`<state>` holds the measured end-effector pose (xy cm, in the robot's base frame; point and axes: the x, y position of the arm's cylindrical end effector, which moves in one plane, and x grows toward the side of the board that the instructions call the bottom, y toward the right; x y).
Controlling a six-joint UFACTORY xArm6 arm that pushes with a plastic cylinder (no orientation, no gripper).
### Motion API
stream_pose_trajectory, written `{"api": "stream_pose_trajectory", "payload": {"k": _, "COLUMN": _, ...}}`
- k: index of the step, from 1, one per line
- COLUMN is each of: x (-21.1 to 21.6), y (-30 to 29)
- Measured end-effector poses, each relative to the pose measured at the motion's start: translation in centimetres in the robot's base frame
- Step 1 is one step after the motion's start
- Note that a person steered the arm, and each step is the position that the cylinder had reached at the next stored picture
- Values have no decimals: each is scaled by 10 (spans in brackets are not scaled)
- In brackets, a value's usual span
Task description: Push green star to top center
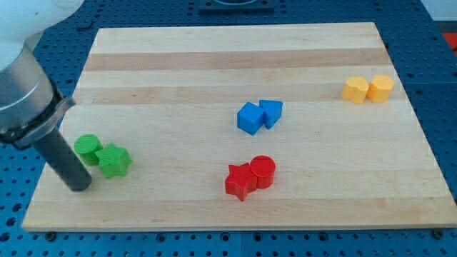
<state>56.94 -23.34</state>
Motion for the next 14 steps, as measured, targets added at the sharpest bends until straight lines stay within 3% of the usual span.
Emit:
{"api": "stream_pose_trajectory", "payload": {"k": 1, "x": 7, "y": 18}}
{"api": "stream_pose_trajectory", "payload": {"k": 5, "x": -108, "y": 83}}
{"api": "stream_pose_trajectory", "payload": {"k": 6, "x": -88, "y": 82}}
{"api": "stream_pose_trajectory", "payload": {"k": 8, "x": -64, "y": 39}}
{"api": "stream_pose_trajectory", "payload": {"k": 10, "x": -97, "y": 14}}
{"api": "stream_pose_trajectory", "payload": {"k": 12, "x": -90, "y": -4}}
{"api": "stream_pose_trajectory", "payload": {"k": 13, "x": -102, "y": -33}}
{"api": "stream_pose_trajectory", "payload": {"k": 14, "x": -129, "y": -22}}
